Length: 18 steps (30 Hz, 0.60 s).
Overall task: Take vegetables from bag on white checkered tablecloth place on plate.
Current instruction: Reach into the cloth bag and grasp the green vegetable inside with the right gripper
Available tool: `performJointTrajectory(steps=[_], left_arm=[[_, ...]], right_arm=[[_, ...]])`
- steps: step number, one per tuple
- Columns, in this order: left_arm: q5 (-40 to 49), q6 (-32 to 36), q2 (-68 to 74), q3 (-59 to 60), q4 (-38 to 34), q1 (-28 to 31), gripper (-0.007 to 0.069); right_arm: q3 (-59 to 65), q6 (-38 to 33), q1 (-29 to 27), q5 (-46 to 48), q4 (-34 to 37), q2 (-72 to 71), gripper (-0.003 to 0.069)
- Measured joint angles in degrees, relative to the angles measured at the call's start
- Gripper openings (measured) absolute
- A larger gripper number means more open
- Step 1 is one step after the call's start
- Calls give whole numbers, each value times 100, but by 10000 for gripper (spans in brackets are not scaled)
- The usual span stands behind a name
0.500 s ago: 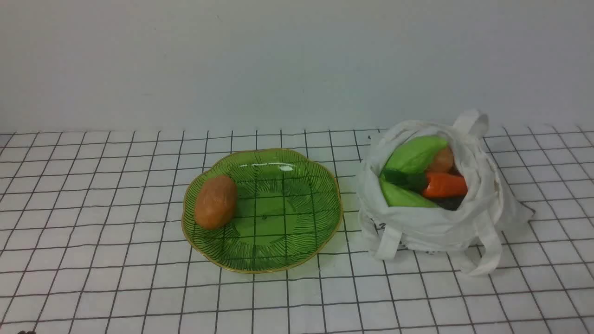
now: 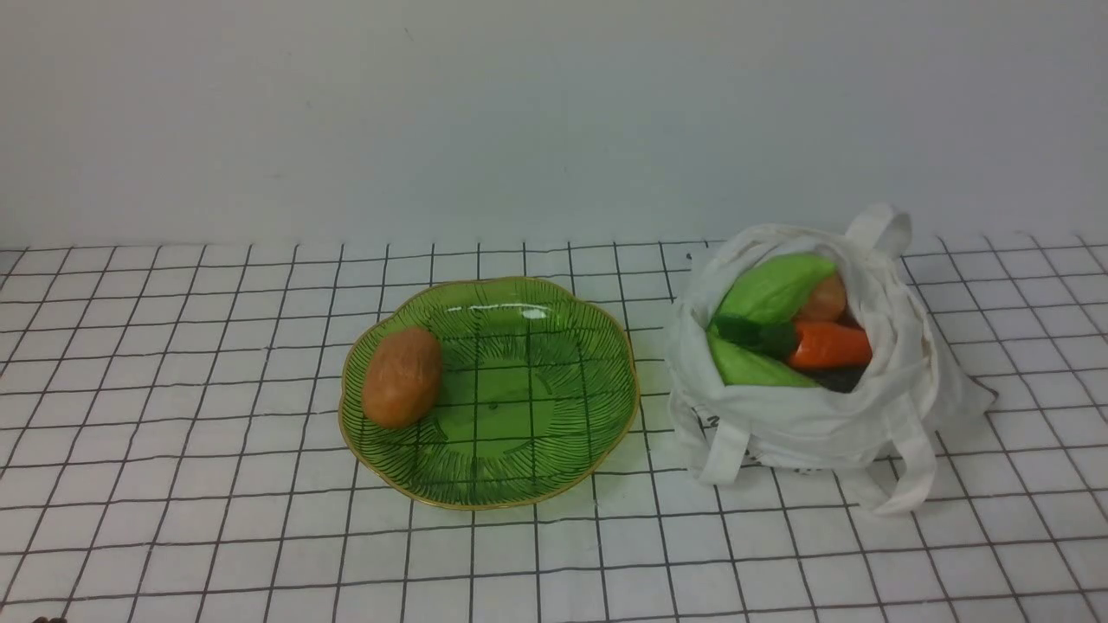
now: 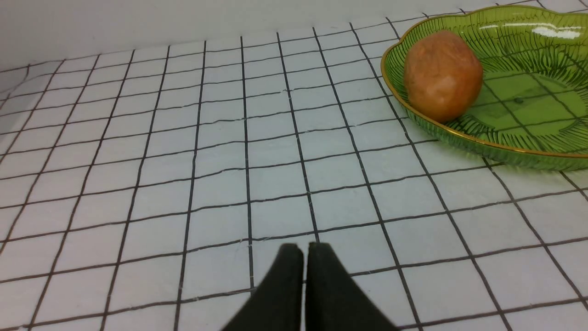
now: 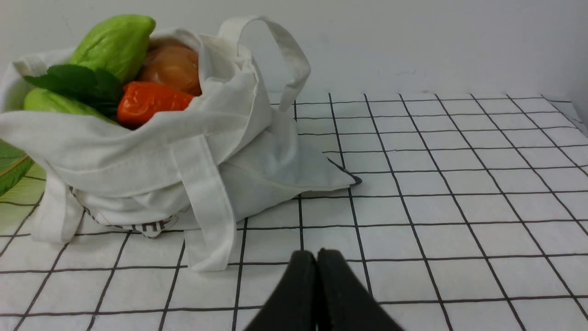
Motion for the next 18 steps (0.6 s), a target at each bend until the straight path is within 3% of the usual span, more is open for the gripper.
performJointTrajectory(steps=[9, 12, 18], left_arm=[[0, 0, 0, 0, 0, 0, -8], [0, 0, 0, 0, 0, 0, -8], [0, 0, 0, 0, 0, 0, -8]], right_arm=[[36, 95, 0, -322, 189, 0, -14], [42, 423, 0, -799, 901, 0, -14], [42, 1246, 0, -1868, 3129, -5, -14]])
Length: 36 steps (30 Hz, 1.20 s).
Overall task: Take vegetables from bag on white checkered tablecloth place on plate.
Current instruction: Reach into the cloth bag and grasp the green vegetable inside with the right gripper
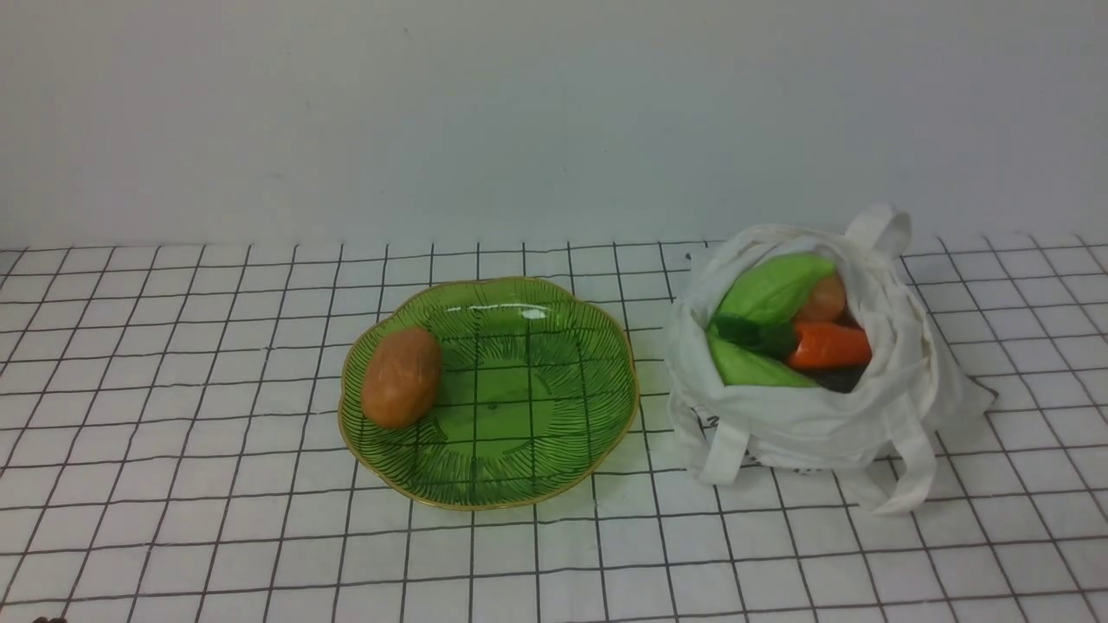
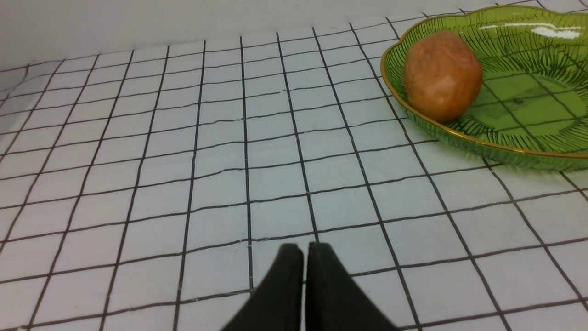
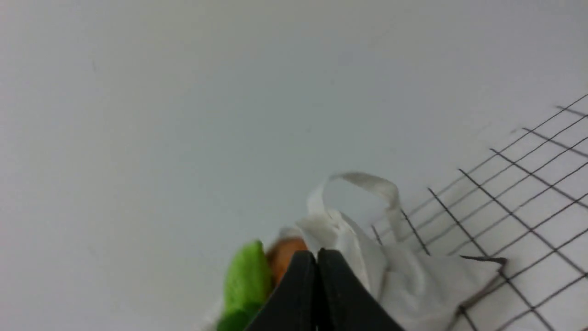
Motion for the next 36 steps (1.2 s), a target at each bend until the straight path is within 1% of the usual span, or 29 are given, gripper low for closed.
performJointTrajectory(steps=[2, 5, 9, 11, 13, 15, 16, 18, 19, 20, 21, 22, 23, 25, 26, 29, 30, 31, 32, 33, 34, 35, 36], left_arm=[[0, 0, 0, 0, 0, 0, -8], [0, 0, 0, 0, 0, 0, -8], [0, 0, 0, 0, 0, 0, -8], [0, 0, 0, 0, 0, 0, -8], [0, 0, 0, 0, 0, 0, -8], [0, 0, 0, 0, 0, 0, -8], [0, 0, 0, 0, 0, 0, -8], [0, 0, 0, 0, 0, 0, -8], [0, 0, 0, 0, 0, 0, -8], [0, 0, 0, 0, 0, 0, -8], [0, 0, 0, 0, 0, 0, -8], [0, 0, 0, 0, 0, 0, -8], [0, 0, 0, 0, 0, 0, -8], [0, 0, 0, 0, 0, 0, -8], [0, 0, 0, 0, 0, 0, -8], [0, 0, 0, 0, 0, 0, -8], [0, 0, 0, 0, 0, 0, -8], [0, 0, 0, 0, 0, 0, -8], [0, 0, 0, 0, 0, 0, -8], [0, 0, 0, 0, 0, 0, -8], [0, 0, 0, 0, 0, 0, -8], [0, 0, 0, 0, 0, 0, -8], [0, 0, 0, 0, 0, 0, -8]], right_arm=[[0, 1, -5, -155, 405, 0, -14], [0, -41, -11, -326, 768, 0, -14], [0, -64, -11, -326, 909, 0, -14], [0, 31, -11, -367, 1051, 0, -14], [0, 236, -11, -633, 1360, 0, -14], [-6, 305, -11, -937, 1405, 0, -14], [-127, 264, -11, -1001, 1287, 0, -14], [-395, 161, -11, -843, 1010, 0, -14], [-786, 36, -11, -511, 619, 18, -14], [-849, 18, -11, -454, 557, 18, -14], [-1385, -121, -11, 140, 11, 218, -14], [-1658, -177, -11, 365, -151, 383, -14], [-2059, -276, -11, 942, -467, 693, -14], [-2510, -438, -11, 1583, -693, 1134, -14], [-2882, -635, -11, 2071, -815, 1559, -14], [-3664, -1246, -11, 3488, -941, 2650, -14], [-3908, -1360, -11, 3814, -957, 2971, -14], [-3955, -1391, -11, 3891, -957, 3131, -14], [-4290, -1572, -11, 4418, -963, 3756, -14], [-4480, -1601, -11, 4658, -945, 4133, -14], [-4515, -1613, -11, 4730, -929, 4208, -14], [-4851, -1612, -11, 4987, -714, 4917, -14], [-5053, -1644, -11, 5082, -486, 5329, -14]])
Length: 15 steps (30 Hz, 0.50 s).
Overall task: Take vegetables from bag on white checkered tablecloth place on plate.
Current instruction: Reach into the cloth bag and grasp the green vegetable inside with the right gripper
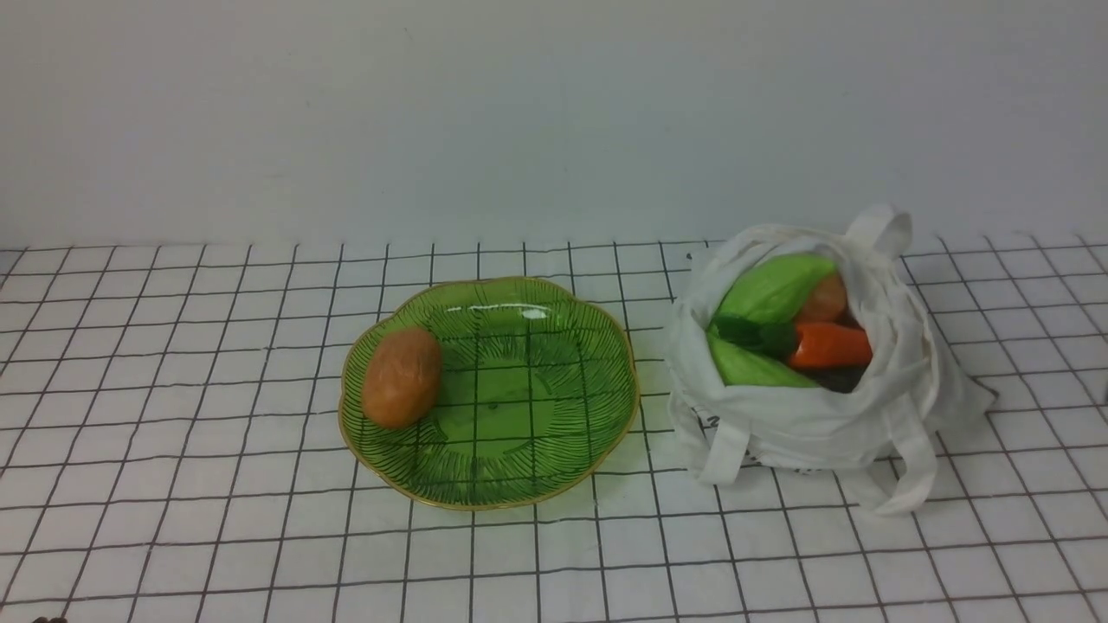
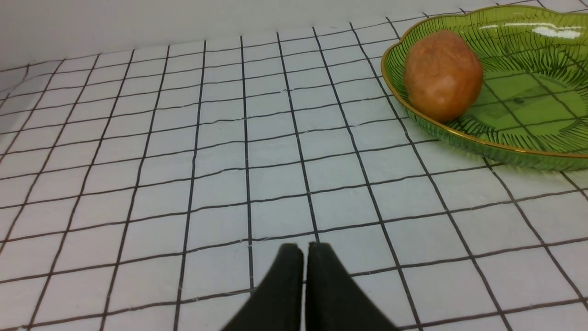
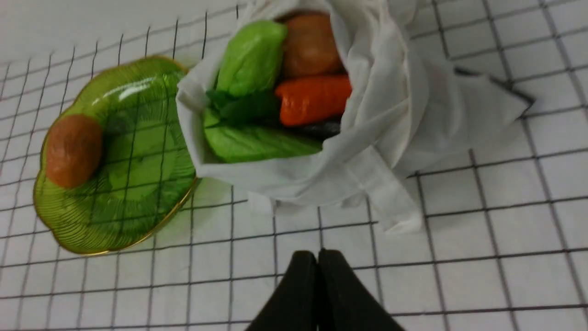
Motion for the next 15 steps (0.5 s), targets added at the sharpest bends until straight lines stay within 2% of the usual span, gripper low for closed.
performJointTrajectory(steps=[3, 7, 13, 15], left_arm=[[0, 0, 0, 0, 0, 0, -8], [0, 0, 0, 0, 0, 0, -8], [0, 0, 0, 0, 0, 0, -8], [0, 0, 0, 0, 0, 0, -8]], right_arm=[[-362, -258, 0, 177, 411, 707, -6], [-962, -1043, 0, 152, 1244, 1746, 29], [-1317, -1502, 40, -370, 1638, 2372, 96], [-1488, -1696, 208, -779, 1672, 2717, 155]])
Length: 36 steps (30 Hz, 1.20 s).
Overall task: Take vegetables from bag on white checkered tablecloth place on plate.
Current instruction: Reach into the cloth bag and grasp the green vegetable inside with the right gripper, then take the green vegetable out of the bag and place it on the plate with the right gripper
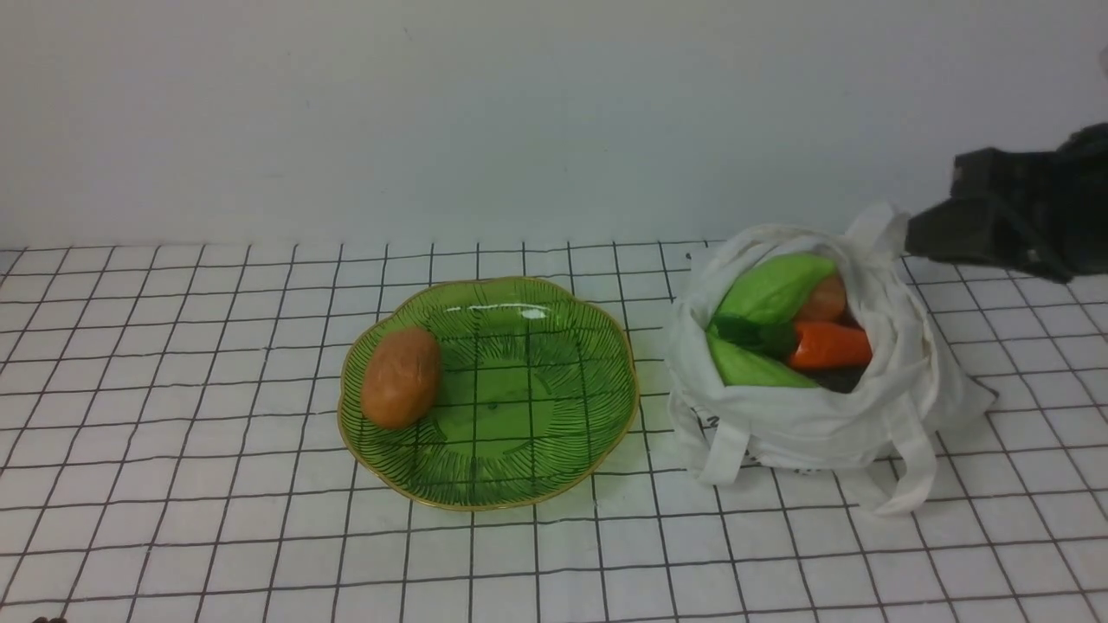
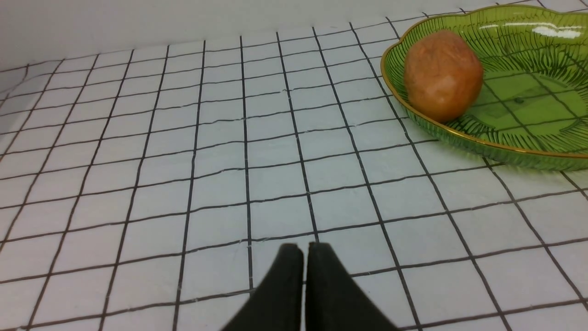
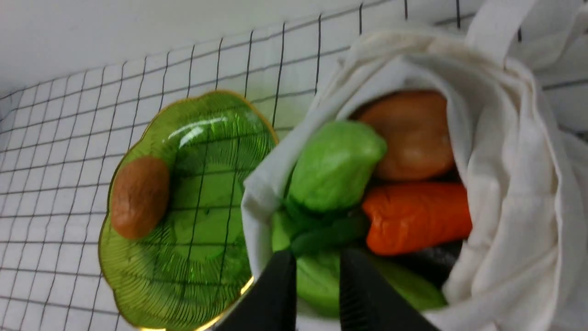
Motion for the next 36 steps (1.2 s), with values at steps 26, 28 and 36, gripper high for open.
performJointTrajectory(steps=[26, 28, 36], left_arm=[[0, 0, 0, 0, 0, 0, -8], [0, 0, 0, 0, 0, 0, -8], [0, 0, 0, 0, 0, 0, -8]], right_arm=[[-691, -457, 726, -1076, 397, 2295, 379], [-690, -451, 714, -1083, 267, 2254, 384], [-724, -354, 593, -1065, -519, 1349, 385]])
